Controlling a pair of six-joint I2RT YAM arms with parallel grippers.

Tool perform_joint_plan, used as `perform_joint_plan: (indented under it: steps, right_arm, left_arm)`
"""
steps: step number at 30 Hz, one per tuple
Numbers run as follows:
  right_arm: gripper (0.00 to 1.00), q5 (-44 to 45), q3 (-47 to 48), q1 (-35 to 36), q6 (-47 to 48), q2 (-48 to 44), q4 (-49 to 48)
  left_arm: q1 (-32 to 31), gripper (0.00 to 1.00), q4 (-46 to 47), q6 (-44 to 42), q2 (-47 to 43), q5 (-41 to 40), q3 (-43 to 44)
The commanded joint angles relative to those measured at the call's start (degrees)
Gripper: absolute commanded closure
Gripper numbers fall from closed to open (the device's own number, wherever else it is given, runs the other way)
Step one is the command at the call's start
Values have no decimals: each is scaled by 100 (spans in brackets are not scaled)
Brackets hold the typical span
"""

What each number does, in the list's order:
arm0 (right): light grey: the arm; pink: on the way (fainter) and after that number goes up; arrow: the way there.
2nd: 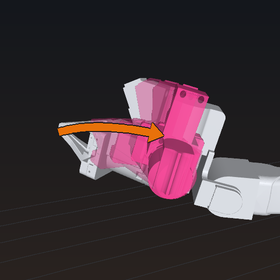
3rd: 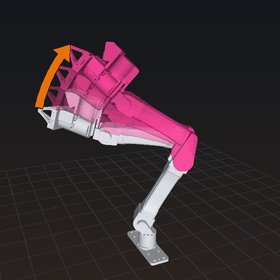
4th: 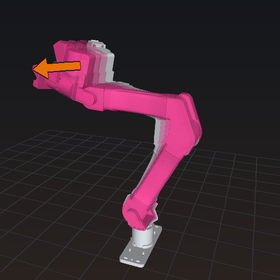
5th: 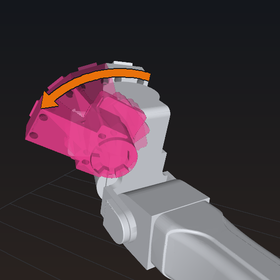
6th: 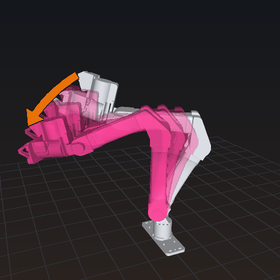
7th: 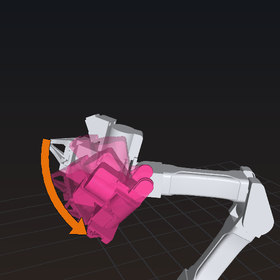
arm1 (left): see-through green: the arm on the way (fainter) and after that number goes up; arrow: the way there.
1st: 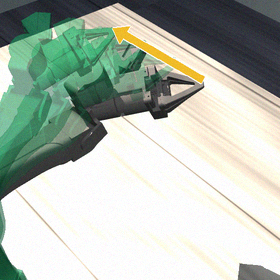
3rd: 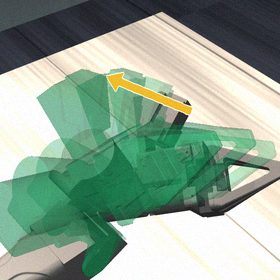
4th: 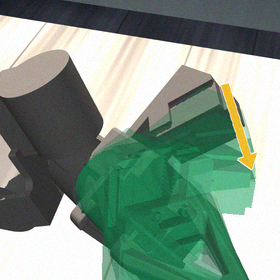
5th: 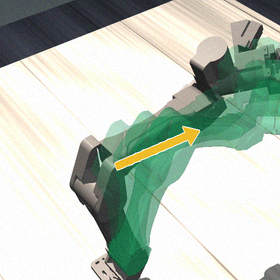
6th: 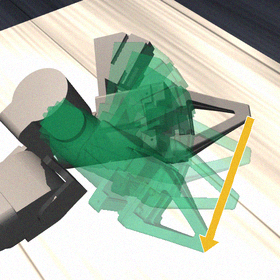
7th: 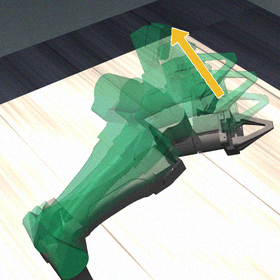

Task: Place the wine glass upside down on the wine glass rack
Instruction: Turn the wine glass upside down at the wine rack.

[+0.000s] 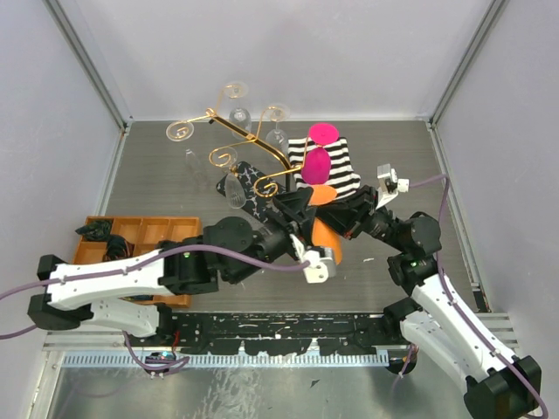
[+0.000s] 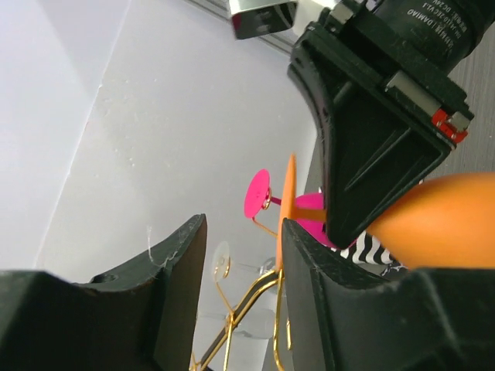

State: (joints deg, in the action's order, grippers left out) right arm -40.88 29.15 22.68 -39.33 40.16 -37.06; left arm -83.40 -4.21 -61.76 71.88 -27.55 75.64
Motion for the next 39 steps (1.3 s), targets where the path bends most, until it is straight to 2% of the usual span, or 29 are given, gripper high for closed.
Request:
perform_joint_plan:
  steps: [1,6,9,13,16,20,25,29,34,39]
  right_arm:
    - [99,387,147,5,201,47,-60]
    - [99,840,124,16,428,136,-153]
    - [99,1202,-9,61,654,164,-440]
    - [99,1483,-304,234,794,304,-1219]
    - [99,1281,-382,518,983,562,-1782]
    - [99,1367,-216,1199,1729,919,-1664]
    - [99,1620,-389,1797,2717,1244,-2292]
    - [99,1690,-475,1876,3032,1323,-2588]
    - [99,1856,-556,1867,3510,1203,-2471]
    - [99,2005,-573,1872,3910,1269,-2356]
  left_arm:
    - [0,47,210,325,-785,-36,-351]
    - [35,44,-125,932,-1468,131,-744]
    - [264,44,-231,1390,-1821,156,-921]
    - [1109,44,-519,2278,-2122,474,-953]
    - [1723,44,-471,2697,-2330,728,-1143]
    - [2322,44,-535,3117,-2507,784,-1280]
    - [2918,41,-652,3415,-2760,795,-1512]
    - [3477,41,-907,3819,-2860,768,-1560]
    - [4301,41,-1118,4463,-3021,1055,-1713]
    - [4753,41,-945,4612,-3212,1282,-2175]
